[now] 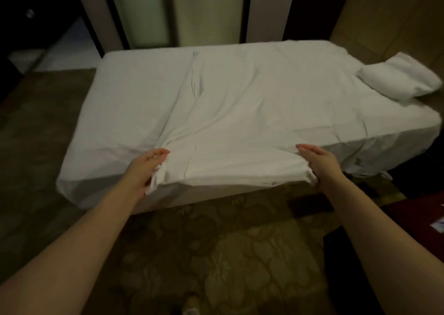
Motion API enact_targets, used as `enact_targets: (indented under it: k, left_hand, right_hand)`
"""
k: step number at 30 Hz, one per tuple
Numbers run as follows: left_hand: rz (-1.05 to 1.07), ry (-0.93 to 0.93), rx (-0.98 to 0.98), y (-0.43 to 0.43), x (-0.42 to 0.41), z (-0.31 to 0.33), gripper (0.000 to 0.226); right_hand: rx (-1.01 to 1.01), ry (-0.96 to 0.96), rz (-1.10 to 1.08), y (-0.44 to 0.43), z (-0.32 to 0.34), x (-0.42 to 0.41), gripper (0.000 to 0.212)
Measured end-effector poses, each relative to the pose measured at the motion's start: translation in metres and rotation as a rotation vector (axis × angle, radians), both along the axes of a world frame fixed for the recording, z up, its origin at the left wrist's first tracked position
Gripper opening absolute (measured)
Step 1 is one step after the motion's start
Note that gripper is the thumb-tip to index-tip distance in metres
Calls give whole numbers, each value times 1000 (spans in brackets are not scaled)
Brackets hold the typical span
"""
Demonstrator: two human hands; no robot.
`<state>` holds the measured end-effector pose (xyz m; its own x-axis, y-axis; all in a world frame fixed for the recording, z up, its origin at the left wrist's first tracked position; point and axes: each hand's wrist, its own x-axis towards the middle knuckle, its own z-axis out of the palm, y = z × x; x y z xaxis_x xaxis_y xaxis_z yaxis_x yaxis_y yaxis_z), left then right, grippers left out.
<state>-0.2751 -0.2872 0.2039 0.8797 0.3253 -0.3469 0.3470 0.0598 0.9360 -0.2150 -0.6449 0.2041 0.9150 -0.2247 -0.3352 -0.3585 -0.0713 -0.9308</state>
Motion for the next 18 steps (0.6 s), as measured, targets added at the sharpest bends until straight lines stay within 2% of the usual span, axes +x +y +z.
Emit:
enact_targets:
  k: [2, 6, 9, 11, 13, 14, 16, 18]
  left_hand:
    - [-20, -44, 14, 0, -14, 35, 12]
    - [-38, -151, -5, -7, -24, 109, 18]
    - [-2, -214, -194, -17, -37, 153, 34]
    - [1, -268, -364, -18, -50, 173, 40]
    - [-40, -350, -502, -21, -63, 188, 24]
    - [-71, -405, -555, -21, -67, 192, 34]
    - [-150, -468, -573, -21, -71, 199, 72]
    - [-217, -565, -502, -23, -75, 208, 71]
  right_hand:
    - [57, -45, 3, -4, 35, -11, 10]
    - [228, -128, 37, -15, 110, -24, 24]
    - [480, -127, 27, -29, 155, -42, 17]
    - [661, -145, 36, -42, 174, -56, 27]
    - [805, -203, 116, -55, 184, -67, 43]
    - [806, -246, 155, -59, 189, -73, 44]
    - [758, -335, 222, -62, 195, -78, 53]
    - [699, -425, 294, -59, 204, -81, 66]
